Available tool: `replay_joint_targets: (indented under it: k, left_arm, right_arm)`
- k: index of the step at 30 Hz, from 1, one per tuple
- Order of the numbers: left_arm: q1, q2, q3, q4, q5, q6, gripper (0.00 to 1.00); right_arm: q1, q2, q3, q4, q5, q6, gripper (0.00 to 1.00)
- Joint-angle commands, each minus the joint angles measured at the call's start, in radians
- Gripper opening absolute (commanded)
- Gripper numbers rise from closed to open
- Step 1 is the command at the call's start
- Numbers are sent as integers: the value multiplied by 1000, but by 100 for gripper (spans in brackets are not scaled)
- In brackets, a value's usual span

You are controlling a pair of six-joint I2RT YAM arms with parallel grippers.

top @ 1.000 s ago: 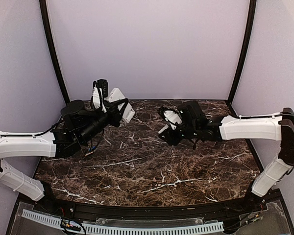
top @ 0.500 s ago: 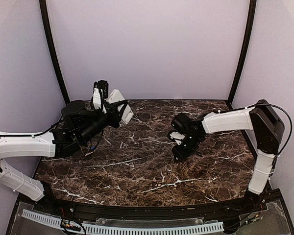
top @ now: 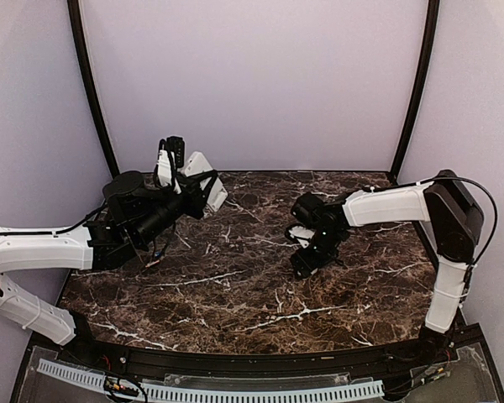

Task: Load the batteries into the remote control
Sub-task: Place the battery cover at the center of the board, then pass from the left arm to the right

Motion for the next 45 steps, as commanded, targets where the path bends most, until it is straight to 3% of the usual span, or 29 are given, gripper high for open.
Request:
replay_joint_targets:
  k: [1, 4, 7, 8, 10, 13, 20, 28, 35, 37, 41, 44, 45]
  left_arm:
    - [-1, -27, -3, -5, 19, -3, 0]
    - [-1, -24, -7, -2, 27, -20, 0]
    - [-2, -9, -8, 9, 38, -40, 0]
    - [-2, -2, -7, 11, 45, -45, 0]
    - [-1, 7, -5, 19, 65, -61, 0]
    - [-3, 16, -2, 37, 114, -85, 0]
    - [-3, 21, -3, 42, 155, -116, 0]
    - [-3, 24, -9, 52, 159, -134, 0]
    - [-3, 28, -9, 63, 166, -142, 0]
    - [-4, 32, -8, 64, 168, -145, 0]
    - [-4, 38, -10, 65, 170, -158, 0]
    - [-4, 37, -12, 58, 163, -159, 0]
    - [-4, 36, -10, 47, 156, -156, 7]
  right_arm:
    - [17, -81, 13, 17, 19, -35, 73]
    - [119, -301, -73, 261, 176, -130, 74]
    - [221, -467, -213, 647, 95, -214, 86]
    - [246, -495, -255, 813, 69, -240, 87]
    - [285, -502, -291, 988, 74, -271, 87]
    - [318, -438, -237, 1111, 117, -292, 87]
    - [390, -257, -81, 1183, 209, -460, 85]
    - [396, -198, -26, 1223, 320, -447, 74]
    - [396, -149, 21, 1183, 345, -458, 71]
    - [396, -147, 24, 1186, 349, -455, 66]
    - [396, -153, 29, 1177, 349, -447, 41]
    - [396, -167, 25, 1149, 351, -437, 30]
    - [395, -173, 25, 1133, 351, -434, 26]
